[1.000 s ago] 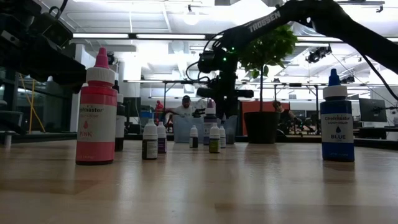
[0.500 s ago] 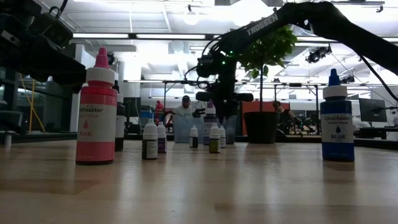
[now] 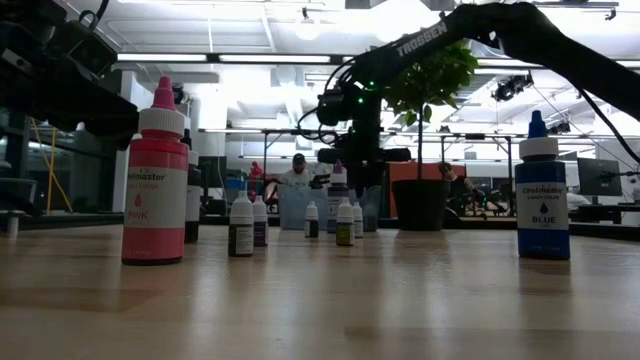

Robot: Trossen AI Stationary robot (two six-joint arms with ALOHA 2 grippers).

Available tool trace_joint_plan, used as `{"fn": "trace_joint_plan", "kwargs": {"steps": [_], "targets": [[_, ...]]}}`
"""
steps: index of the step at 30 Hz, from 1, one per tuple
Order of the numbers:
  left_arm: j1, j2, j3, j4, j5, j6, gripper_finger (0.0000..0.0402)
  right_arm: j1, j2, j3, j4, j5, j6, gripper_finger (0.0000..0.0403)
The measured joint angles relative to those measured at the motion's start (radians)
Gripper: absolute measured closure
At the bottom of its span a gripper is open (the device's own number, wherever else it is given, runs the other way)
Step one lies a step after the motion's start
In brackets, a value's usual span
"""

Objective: Pick & Place food coloring
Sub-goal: Put the small blue food coloring bottle into the black bin

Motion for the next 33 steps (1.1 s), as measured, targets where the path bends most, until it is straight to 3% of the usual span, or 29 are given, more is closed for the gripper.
{"fn": "trace_joint_plan", "kwargs": {"steps": [33], "targets": [[0.000,0.000,0.000,0.000,0.000,0.000,0.0238,-0.006,0.000,0.000,-0.041,-0.057,0.015,0.0336]]}}
